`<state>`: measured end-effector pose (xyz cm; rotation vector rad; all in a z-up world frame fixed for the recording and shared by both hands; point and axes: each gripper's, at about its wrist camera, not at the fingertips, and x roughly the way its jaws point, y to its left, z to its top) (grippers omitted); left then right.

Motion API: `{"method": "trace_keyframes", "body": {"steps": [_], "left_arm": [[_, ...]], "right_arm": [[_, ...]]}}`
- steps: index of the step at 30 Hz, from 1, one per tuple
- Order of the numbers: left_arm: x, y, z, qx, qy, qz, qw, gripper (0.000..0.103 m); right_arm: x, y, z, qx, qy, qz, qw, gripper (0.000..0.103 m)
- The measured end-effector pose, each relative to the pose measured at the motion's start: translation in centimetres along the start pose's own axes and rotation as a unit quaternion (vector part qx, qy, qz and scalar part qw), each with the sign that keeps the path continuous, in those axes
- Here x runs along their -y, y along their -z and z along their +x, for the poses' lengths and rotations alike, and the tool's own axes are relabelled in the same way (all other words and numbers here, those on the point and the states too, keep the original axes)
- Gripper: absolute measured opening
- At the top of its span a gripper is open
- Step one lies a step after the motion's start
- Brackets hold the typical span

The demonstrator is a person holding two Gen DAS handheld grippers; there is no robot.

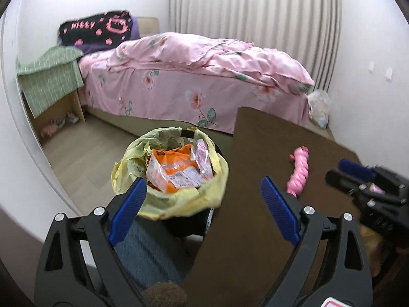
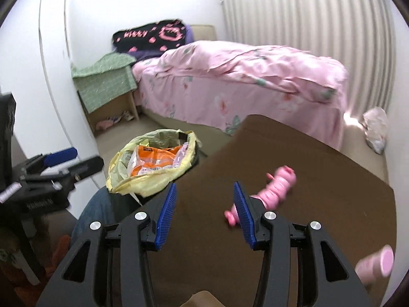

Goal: Collect trash

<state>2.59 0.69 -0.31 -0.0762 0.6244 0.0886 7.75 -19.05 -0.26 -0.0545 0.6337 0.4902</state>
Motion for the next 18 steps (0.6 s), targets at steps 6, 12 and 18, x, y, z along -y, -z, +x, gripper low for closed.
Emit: {"method": "trace_keyframes", "body": {"steps": [6, 12, 18], "left_arm": [[1.6, 1.1, -2.4, 0.000, -0.011, 0.008, 0.9999, 0.087], [2.2, 1.3, -4.3, 0.013, -0.021, 0.012, 0.9996, 0.087], [2.0, 1.4, -4.7, 0.014, -0.027, 0.007, 0.9995, 0.087]], "right_arm": [[0.9, 2.1, -3.6, 0.012, 0.021, 0.039, 0.999, 0.043], [0.6, 2.5, -4.5, 0.023, 0.015, 0.039, 0.999, 0.043], [-0.1, 2.7, -4.9, 0.027, 0.014, 0.032, 0.999, 0.043]]}}
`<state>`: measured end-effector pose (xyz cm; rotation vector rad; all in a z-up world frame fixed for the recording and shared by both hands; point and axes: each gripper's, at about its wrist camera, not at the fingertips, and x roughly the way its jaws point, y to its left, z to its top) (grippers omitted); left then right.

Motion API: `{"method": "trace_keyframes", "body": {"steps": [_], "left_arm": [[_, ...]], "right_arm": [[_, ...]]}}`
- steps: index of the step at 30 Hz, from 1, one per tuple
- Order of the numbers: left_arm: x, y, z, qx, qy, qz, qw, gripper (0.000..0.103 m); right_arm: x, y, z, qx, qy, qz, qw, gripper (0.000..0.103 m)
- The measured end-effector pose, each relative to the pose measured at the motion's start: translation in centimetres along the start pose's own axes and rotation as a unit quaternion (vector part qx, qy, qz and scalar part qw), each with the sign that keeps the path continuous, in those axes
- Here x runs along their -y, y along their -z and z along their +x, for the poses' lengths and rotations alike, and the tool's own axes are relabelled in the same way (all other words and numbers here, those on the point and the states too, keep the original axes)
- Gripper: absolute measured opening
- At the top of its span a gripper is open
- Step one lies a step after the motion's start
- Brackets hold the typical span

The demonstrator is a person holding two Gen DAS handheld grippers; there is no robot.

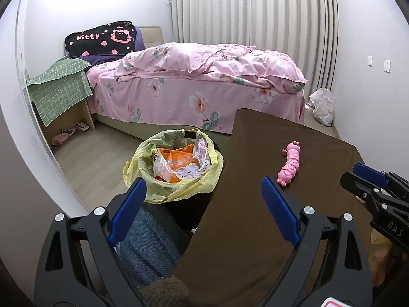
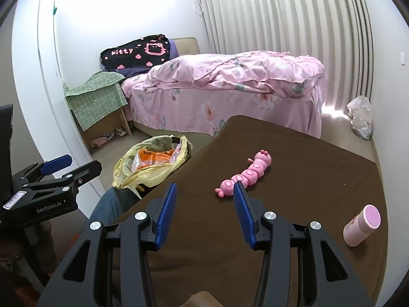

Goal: Collect trash

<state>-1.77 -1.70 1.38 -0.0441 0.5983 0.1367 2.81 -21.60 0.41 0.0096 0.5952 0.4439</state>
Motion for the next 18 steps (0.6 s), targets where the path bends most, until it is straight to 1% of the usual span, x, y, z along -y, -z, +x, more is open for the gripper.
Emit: {"method": "trace_keyframes", "body": {"steps": [18], "left_arm": [[0.01, -0.20, 0.04, -0.003, 0.003, 0.002, 1.0000, 0.087]], "right_arm": [[-0.50, -0.15, 0.15, 0.000, 0.002, -0.003, 1.000, 0.043]]}}
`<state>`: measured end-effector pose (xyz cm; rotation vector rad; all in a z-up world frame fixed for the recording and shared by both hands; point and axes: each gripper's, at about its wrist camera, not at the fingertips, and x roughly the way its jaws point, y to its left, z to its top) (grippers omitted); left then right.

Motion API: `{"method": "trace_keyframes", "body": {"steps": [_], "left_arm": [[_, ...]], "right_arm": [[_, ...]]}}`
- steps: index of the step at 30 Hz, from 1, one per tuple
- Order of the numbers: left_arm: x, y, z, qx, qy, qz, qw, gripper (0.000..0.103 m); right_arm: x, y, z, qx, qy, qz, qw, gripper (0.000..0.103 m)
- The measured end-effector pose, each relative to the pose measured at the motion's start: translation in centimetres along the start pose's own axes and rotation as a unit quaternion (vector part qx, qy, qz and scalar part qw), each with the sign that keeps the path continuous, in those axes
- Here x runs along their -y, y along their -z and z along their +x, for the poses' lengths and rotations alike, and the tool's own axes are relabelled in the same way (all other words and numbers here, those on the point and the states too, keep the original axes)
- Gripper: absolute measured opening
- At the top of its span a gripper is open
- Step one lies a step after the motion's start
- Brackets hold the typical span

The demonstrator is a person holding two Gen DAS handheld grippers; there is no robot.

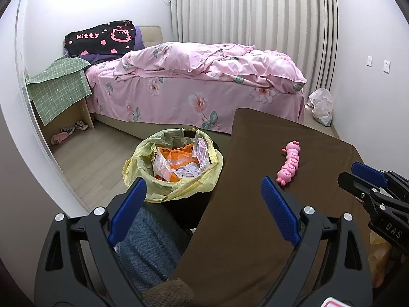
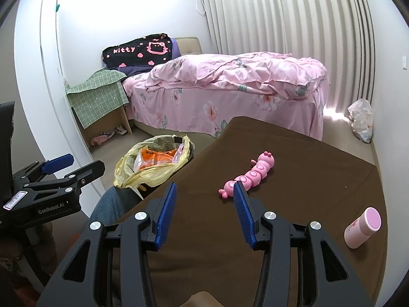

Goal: Collect trash

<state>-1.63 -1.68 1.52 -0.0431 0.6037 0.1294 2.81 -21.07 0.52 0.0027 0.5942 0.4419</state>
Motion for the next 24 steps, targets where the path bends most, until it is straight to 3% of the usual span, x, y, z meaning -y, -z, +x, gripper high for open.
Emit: {"method": "trace_keyframes", "body": {"steps": [24], "left_arm": [[0.42, 0.13, 0.24, -0.001, 0.005, 0.002, 1.0000, 0.087]], "right_arm": [[0.75, -0.33, -0.31, 0.000, 0.002, 0.002, 1.000, 0.043]]}}
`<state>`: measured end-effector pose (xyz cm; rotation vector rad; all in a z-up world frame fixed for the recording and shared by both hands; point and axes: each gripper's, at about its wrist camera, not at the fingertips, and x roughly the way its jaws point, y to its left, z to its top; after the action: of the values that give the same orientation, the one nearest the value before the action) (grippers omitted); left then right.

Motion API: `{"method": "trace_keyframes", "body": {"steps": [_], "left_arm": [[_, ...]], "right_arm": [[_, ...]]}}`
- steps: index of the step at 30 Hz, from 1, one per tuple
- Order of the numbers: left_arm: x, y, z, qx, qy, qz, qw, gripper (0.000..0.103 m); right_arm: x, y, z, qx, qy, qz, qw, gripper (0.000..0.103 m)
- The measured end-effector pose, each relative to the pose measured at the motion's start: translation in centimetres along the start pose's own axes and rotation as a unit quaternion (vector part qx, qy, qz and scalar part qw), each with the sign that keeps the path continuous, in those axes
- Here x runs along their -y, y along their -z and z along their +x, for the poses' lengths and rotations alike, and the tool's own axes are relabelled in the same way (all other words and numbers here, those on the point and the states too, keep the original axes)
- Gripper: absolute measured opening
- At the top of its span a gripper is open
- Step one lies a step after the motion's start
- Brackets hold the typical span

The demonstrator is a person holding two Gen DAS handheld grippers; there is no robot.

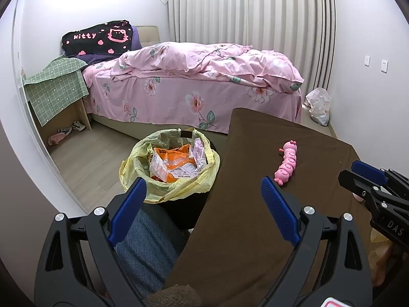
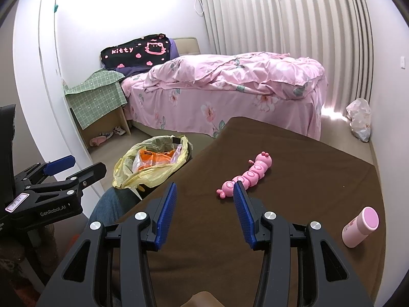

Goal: Collect trash

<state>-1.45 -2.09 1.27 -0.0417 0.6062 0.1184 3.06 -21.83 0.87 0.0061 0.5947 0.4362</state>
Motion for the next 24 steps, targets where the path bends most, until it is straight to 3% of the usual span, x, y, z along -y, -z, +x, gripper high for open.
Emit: {"method": "trace_keyframes", "body": {"steps": [24], "left_arm": [[-0.37, -0.25, 0.52, -0.011, 0.012, -0.021, 0.9996, 0.087]], "right_arm": [[0.01, -0.48, 0.03, -0.002, 0.008, -0.011, 1.000, 0.043]]}}
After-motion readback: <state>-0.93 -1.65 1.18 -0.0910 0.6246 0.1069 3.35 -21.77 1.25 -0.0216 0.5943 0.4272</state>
